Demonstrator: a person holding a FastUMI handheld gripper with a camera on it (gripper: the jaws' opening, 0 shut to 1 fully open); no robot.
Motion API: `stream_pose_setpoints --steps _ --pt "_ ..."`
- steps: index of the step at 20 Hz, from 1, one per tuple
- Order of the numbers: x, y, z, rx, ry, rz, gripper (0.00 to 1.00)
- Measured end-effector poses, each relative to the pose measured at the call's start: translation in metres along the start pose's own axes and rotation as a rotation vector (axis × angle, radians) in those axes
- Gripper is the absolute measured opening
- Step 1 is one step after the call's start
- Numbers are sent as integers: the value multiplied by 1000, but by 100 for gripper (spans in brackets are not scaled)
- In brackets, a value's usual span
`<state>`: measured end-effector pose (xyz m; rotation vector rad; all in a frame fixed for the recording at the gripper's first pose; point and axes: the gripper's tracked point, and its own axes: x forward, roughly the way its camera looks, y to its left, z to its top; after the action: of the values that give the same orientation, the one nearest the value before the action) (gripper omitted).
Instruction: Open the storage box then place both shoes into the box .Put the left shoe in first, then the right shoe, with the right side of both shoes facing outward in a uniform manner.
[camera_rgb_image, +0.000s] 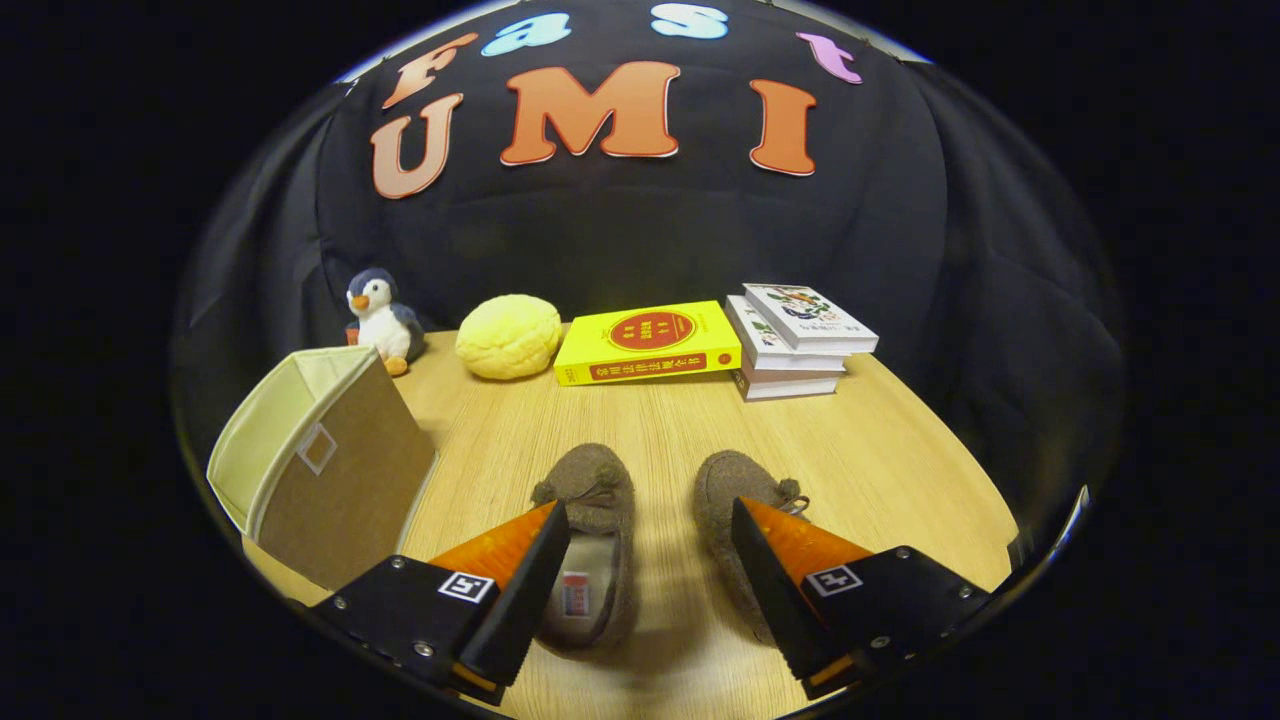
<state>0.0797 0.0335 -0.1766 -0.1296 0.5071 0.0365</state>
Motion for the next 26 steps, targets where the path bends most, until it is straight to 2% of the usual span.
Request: stream_pose_setpoints --steps 2,8,11,14,16,17,18,20,26 --pt "9 7 -8 -10 23 18 93" --pt "30 12 -29 -63 93 32 70" --pt "48 15 -41 -61 141 45 50" --pt "66 19 -53 -60 190 55 38" --pt "70 18 -60 -38 219 45 26" --pt "72 19 -59 -23 223 42 11" --pt "73 18 -57 -19 218 36 6" --pt "71 19 -55 -16 211 27 2" --pt "44 21 -16 51 167 -31 0"
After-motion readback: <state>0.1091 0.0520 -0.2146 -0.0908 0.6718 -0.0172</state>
